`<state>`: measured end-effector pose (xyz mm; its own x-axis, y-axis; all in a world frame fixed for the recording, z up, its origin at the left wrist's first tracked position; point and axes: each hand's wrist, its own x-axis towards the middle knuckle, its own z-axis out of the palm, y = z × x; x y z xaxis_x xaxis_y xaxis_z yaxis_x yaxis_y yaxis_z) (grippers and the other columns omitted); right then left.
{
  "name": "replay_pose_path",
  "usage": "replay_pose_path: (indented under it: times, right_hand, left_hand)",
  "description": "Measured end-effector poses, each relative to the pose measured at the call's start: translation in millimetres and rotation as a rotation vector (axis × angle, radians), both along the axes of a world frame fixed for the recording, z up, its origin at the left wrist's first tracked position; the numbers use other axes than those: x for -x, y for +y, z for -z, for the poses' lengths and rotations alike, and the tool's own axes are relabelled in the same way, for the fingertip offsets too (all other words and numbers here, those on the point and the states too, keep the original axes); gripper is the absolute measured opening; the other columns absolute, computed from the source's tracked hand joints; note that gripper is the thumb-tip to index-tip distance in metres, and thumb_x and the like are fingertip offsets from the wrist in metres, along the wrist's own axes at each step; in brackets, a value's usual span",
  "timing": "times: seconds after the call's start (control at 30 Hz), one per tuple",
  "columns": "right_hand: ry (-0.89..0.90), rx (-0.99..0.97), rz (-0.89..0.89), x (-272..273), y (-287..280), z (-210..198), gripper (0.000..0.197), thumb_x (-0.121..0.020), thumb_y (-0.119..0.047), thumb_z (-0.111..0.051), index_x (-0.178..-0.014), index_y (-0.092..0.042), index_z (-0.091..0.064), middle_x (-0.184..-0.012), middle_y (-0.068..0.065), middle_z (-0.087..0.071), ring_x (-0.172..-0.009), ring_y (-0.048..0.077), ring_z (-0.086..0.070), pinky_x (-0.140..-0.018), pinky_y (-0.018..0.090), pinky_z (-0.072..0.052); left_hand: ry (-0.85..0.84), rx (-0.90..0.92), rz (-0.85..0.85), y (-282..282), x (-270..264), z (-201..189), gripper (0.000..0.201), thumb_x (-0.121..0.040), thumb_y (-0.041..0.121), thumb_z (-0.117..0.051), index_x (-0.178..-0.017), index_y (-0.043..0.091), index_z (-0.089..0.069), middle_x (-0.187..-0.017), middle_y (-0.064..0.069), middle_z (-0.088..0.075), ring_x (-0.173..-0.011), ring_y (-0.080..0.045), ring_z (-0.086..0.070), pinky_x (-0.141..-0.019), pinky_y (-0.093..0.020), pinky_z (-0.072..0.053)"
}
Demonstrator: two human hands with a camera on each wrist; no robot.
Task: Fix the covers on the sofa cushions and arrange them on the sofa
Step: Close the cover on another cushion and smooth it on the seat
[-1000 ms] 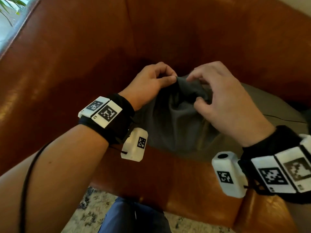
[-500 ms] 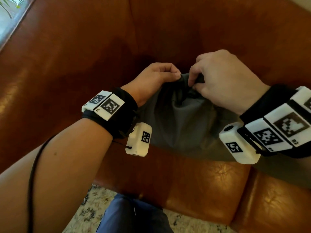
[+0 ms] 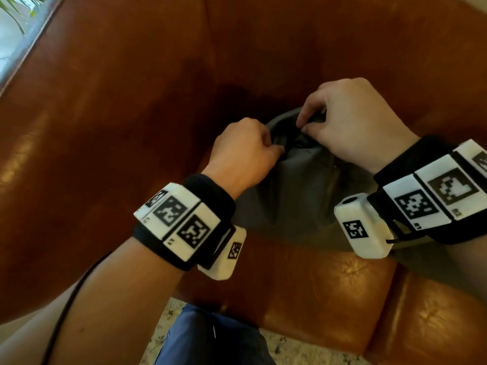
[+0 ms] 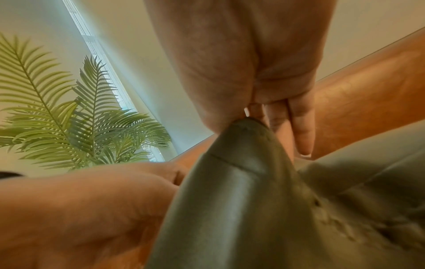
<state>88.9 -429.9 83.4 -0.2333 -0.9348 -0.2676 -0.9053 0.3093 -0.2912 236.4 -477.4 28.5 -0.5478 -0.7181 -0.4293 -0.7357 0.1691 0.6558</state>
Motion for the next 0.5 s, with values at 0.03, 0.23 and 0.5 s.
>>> replay_pose_path:
  times: [0.03,0.23,0.5]
  right_hand:
    - [-0.006,0.005,0.011,2.3,-0.8,-0.5,0.012,-0.089,-0.016,-0.066,-0.090,-0.026,-0.072,-0.103,-0.006,-0.060,-0.090,0.009,-0.052,-0.077,0.022,-0.036]
    - [-0.064,-0.016,0.006,5.8,-4.5,-1.2,0.007,-0.088,-0.027,-0.067,-0.093,-0.032,-0.068,-0.103,-0.011,-0.050,-0.093,0.009,-0.047,-0.078,0.026,-0.034]
    - [-0.013,-0.112,-0.106,-0.5,5.2,-17.8,0.019,-0.082,-0.054,-0.061,-0.081,-0.036,-0.064,-0.115,-0.009,-0.046,-0.109,0.009,-0.038,-0.083,0.028,-0.031]
  left_hand:
    - [0.095,-0.043,-0.046,1.0,-3.6,0.7,0.024,-0.090,0.038,-0.065,-0.075,0.020,-0.062,-0.082,0.005,-0.059,-0.073,-0.010,-0.056,-0.060,-0.025,-0.043]
    - [0.493,-0.177,-0.313,17.5,-25.8,3.6,0.018,-0.092,0.027,-0.064,-0.077,0.018,-0.061,-0.087,0.005,-0.055,-0.078,-0.005,-0.053,-0.071,-0.020,-0.043]
    - [0.652,-0.131,-0.385,38.6,-32.7,7.6,0.013,-0.094,0.023,-0.060,-0.081,0.021,-0.059,-0.087,0.003,-0.054,-0.079,-0.008,-0.052,-0.072,-0.027,-0.045]
